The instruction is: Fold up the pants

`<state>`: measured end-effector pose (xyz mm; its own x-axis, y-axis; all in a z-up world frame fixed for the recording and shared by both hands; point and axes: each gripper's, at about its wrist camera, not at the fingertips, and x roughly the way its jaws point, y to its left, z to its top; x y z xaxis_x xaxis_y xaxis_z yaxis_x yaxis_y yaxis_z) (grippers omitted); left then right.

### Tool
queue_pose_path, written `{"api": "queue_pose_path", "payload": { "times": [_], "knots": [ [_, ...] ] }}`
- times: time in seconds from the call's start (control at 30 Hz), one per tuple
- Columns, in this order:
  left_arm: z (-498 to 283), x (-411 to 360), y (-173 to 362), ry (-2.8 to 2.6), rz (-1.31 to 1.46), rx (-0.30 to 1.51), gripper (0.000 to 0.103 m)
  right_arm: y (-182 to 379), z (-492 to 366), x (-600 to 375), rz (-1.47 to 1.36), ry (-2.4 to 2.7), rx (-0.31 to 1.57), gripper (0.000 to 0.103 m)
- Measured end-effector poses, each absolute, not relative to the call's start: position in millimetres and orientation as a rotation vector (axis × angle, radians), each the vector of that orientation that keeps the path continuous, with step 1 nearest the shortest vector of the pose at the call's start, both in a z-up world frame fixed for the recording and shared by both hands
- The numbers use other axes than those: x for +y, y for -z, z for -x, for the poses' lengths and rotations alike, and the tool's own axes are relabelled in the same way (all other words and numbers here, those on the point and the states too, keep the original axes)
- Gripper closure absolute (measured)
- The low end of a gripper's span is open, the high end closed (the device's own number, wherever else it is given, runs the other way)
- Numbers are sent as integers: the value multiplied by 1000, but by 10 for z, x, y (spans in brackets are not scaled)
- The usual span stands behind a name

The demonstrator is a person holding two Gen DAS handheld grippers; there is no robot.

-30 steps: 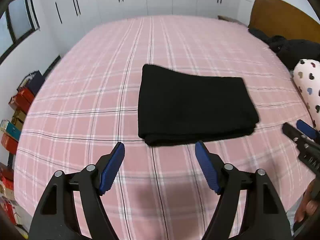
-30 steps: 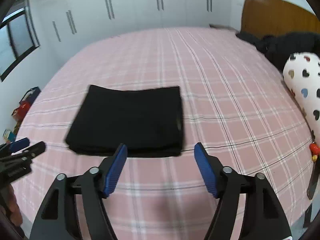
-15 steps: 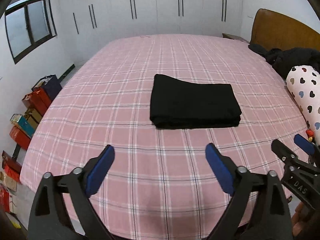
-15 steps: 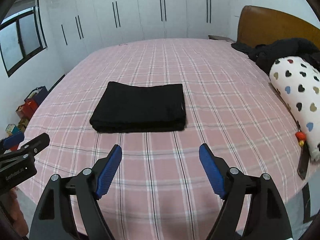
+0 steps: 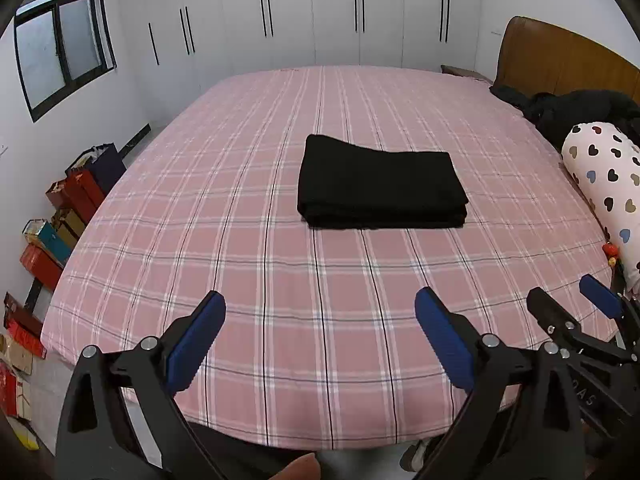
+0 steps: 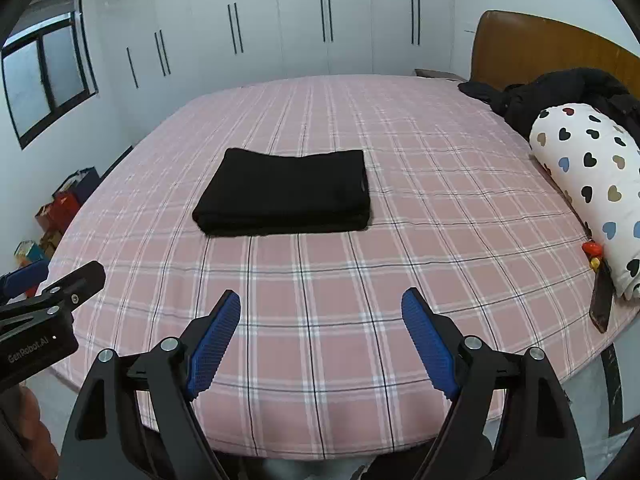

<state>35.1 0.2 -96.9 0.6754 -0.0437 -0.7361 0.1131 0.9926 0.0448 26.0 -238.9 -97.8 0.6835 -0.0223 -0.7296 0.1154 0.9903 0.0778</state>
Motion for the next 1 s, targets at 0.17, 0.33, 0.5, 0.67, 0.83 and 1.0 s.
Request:
{"api": "queue_pose_path", "payload": {
  "times": [0.17,0.33,0.5,0.67,0.83,1.0],
  "knots": [
    [-309,25,1005,86,-85,839,9,954,-235,-2396,-126,76,809,22],
    [-281,37,1013,84,-83,842,9,948,-224,-2399,-127,75,812,22],
    [-268,22,1022,89,-87,845,9,957,-221,-2398,-130,71,817,22],
    [-253,-21,1039,88,-104,843,9,959,-210,-2403,-135,72,817,22],
    [-249,-40,1056,89,-114,847,9,974,-200,-2405,-138,73,821,22],
    [-248,-50,1079,85,-117,854,9,979,-197,-2409,-139,71,822,22]
  ]
}}
